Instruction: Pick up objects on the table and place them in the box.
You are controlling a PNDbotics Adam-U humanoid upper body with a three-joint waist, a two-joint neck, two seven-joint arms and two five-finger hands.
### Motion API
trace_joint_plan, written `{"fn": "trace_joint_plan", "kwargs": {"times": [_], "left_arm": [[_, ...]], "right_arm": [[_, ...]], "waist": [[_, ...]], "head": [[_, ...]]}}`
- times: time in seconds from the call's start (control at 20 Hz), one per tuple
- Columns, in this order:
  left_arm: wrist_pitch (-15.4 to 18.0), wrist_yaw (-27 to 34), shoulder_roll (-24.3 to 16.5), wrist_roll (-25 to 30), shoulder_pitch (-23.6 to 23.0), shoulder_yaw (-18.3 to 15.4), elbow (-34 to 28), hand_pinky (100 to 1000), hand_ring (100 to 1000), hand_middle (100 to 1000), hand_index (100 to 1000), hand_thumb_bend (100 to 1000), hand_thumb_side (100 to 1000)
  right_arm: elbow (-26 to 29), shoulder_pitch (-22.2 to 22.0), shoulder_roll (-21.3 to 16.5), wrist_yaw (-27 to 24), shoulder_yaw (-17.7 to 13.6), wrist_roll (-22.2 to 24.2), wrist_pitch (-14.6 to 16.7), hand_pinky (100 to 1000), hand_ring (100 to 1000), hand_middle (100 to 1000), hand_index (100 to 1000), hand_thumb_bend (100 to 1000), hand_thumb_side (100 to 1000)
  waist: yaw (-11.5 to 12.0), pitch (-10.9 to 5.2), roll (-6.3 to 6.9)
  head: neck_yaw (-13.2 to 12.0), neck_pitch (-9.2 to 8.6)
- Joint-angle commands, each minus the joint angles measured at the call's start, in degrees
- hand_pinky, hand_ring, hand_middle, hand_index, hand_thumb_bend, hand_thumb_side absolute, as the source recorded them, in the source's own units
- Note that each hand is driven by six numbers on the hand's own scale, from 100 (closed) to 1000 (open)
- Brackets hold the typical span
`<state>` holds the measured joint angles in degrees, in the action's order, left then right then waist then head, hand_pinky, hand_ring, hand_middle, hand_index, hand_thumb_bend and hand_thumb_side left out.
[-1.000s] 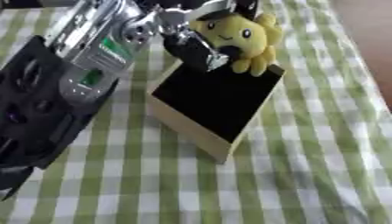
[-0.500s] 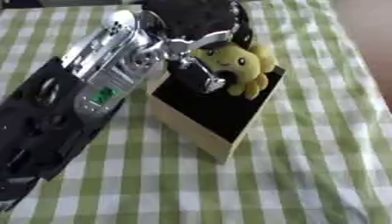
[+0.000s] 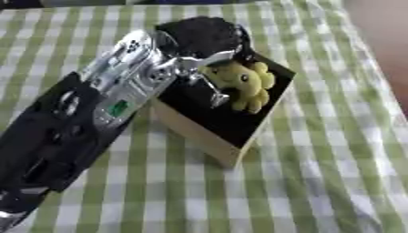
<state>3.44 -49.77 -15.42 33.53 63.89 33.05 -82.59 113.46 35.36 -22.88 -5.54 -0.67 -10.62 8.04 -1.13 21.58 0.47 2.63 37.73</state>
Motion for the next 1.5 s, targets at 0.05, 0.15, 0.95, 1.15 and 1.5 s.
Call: {"fn": "trace_joint_plan", "kwargs": {"times": [0.05, 0.15, 0.95, 1.15, 1.5], "left_arm": [[1.7, -2.3, 0.9, -0.2, 0.6, 0.0, 3.5, 392, 602, 586, 631, 149, 165], [3.2, -3.4, 1.4, -0.1, 0.4, 0.1, 5.4, 409, 613, 595, 645, 197, 174], [8.0, -12.3, 1.6, 3.7, 0.9, -1.2, 6.0, 700, 854, 853, 918, 917, 443], [6.7, -13.7, 1.3, 2.7, 1.3, -2.3, 4.2, 700, 856, 857, 922, 907, 474], [2.2, -8.0, -0.3, 0.0, 1.7, -6.6, -3.9, 654, 831, 833, 898, 744, 521]], "right_arm": [[1.1, 0.7, -0.4, 0.4, -0.4, -0.2, 0.1, 793, 759, 735, 875, 100, 940], [1.1, 0.7, -0.3, 0.4, -0.5, -0.2, 0.1, 793, 759, 735, 875, 100, 941], [1.1, 0.3, 0.0, 0.3, -0.6, -0.4, -0.1, 793, 757, 735, 874, 100, 942], [1.1, 0.3, 0.1, 0.3, -0.7, -0.5, -0.1, 793, 757, 734, 874, 100, 941], [1.1, 0.4, 0.1, 0.4, -0.7, -0.6, -0.1, 793, 757, 735, 874, 100, 937]], "waist": [[-0.2, -1.07, -0.25], [-0.2, -1.02, -0.23], [-0.4, -1.11, -0.44], [-0.5, -1.21, -0.45], [-0.4, -1.43, -0.42]], "head": [[-0.1, 0.02], [-0.1, 0.07], [0.0, 0.06], [0.0, -0.13], [0.3, -0.24]]}}
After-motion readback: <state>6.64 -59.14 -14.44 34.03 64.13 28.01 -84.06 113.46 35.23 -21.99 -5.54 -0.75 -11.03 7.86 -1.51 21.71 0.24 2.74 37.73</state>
